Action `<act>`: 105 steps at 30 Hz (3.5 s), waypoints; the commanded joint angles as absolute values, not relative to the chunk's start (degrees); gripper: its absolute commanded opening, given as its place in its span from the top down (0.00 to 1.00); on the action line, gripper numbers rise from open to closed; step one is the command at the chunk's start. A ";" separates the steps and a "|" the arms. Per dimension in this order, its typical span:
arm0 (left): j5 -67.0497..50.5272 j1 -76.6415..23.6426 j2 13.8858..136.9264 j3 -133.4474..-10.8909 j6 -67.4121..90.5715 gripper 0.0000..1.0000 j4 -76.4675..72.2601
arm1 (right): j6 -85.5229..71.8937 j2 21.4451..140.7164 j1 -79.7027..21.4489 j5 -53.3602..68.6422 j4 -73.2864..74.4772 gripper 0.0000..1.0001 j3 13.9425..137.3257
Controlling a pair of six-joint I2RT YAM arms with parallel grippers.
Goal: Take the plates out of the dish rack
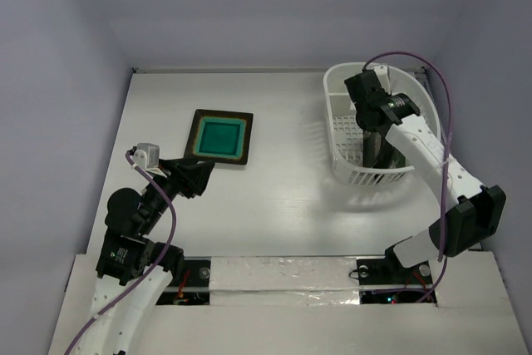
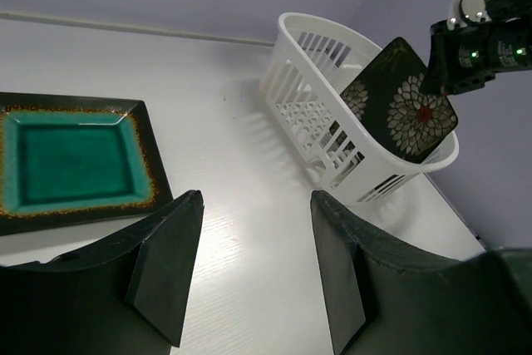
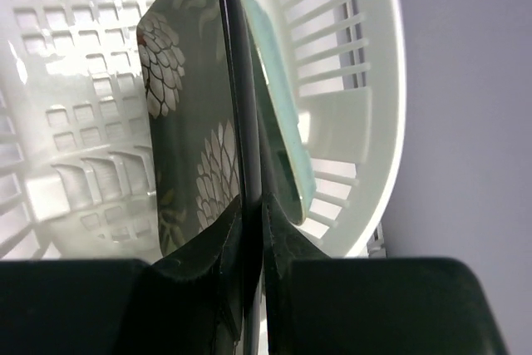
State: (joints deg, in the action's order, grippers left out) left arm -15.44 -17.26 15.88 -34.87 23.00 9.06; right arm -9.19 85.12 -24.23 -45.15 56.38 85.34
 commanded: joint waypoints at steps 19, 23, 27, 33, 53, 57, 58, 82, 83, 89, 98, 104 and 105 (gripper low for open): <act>-15.82 -17.49 16.52 -34.63 23.20 0.49 6.59 | -13.71 61.53 -25.58 -39.92 39.21 1.00 91.85; -15.91 -17.49 16.79 -34.63 23.29 0.49 6.50 | -19.31 57.93 -26.19 -26.42 28.70 1.00 87.46; -15.82 -17.49 16.79 -34.72 23.29 0.49 6.59 | -26.44 58.62 -27.59 -14.96 16.11 1.00 79.73; -15.65 -17.49 17.05 -34.72 23.29 0.49 6.68 | -38.48 66.08 -34.17 -10.02 -1.99 1.00 74.27; -15.12 -17.49 16.26 -34.80 23.20 0.50 6.94 | -64.32 107.92 -42.71 -10.72 -23.64 1.00 83.93; -15.12 -17.49 16.08 -34.80 23.29 0.50 6.86 | -68.02 111.62 -42.71 -9.76 -24.96 1.00 83.94; -15.12 -17.49 16.17 -34.80 23.29 0.50 6.86 | -68.64 112.75 -42.71 -9.58 -25.31 1.00 83.67; -15.03 -17.49 16.00 -34.72 23.29 0.50 6.86 | -69.44 120.58 -42.71 -5.01 -22.94 0.83 85.42; -15.03 -17.49 16.00 -34.72 23.29 0.50 6.94 | -68.65 121.28 -42.71 -4.57 -21.72 0.80 85.95; -15.03 -17.49 16.00 -34.72 23.29 0.50 6.86 | -66.63 121.73 -42.71 -3.69 -19.17 0.56 86.22; -14.85 -17.49 16.00 -34.72 23.38 0.50 6.94 | -62.06 119.62 -43.24 -5.80 -13.28 0.28 85.43; -14.85 -17.49 15.91 -34.72 23.29 0.50 6.86 | -57.93 118.83 -43.24 -7.82 -7.83 0.19 86.13; -14.85 -17.49 15.91 -34.63 23.38 0.50 6.94 | -57.31 118.83 -43.24 -8.69 -6.78 0.18 86.48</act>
